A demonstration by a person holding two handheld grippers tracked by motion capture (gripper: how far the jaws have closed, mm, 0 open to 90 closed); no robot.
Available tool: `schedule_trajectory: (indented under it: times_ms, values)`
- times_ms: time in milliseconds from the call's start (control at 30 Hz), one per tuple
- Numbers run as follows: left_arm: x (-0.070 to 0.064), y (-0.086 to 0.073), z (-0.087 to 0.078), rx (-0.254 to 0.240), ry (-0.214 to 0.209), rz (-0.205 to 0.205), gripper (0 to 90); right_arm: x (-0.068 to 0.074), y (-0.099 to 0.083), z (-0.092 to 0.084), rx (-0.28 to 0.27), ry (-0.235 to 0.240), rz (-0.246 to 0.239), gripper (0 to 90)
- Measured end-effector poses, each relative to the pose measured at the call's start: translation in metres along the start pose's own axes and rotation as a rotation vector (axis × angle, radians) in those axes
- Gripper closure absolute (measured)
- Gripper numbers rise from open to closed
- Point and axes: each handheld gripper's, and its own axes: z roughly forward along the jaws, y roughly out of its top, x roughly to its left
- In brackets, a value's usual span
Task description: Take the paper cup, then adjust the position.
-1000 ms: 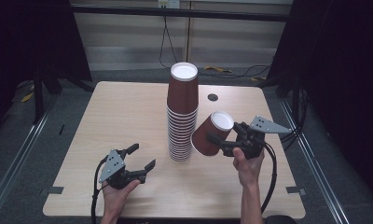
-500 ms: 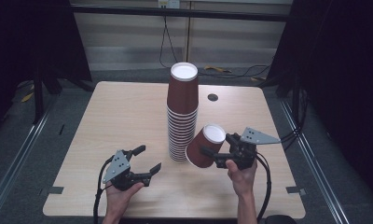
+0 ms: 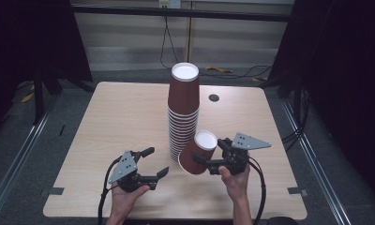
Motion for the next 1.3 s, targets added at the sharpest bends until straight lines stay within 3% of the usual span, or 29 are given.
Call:
schedule_trajectory:
  times_ms: [100, 167, 267, 433, 733, 967, 1067, 1300]
  values:
    - [-0.003, 0.002, -0.001, -0.031, 0.002, -0.004, 17.4, 0.001, -0.003, 0.003, 0.0, 0.009, 0.0, 21.5]
    - [-0.005, 0.002, 0.0, -0.021, -0.014, -0.014, 18.5, 0.003, -0.005, 0.005, 0.004, 0.014, 0.003, 21.5]
    - [-0.007, 0.002, 0.003, -0.001, -0.012, 0.011, 18.5, 0.005, -0.006, 0.008, 0.007, 0.029, -0.003, 21.5]
    - [-0.009, 0.003, 0.008, 0.012, -0.045, 0.006, 17.0, 0.004, -0.008, 0.013, 0.014, 0.04, -0.006, 21.5]
    - [-0.013, 0.008, 0.01, -0.01, -0.106, 0.013, 15.5, 0.005, -0.013, 0.022, 0.023, 0.083, -0.005, 21.8]
    - [-0.017, 0.004, 0.019, 0.036, -0.176, 0.026, 15.2, 0.008, -0.018, 0.024, 0.018, 0.102, 0.004, 21.8]
    - [-0.017, 0.003, 0.024, 0.051, -0.195, 0.014, 14.8, 0.006, -0.02, 0.024, 0.013, 0.103, 0.023, 21.9]
    - [-0.019, 0.004, 0.037, 0.076, -0.205, 0.015, 5.4, 0.007, -0.023, 0.029, 0.012, 0.126, 0.037, 22.1]
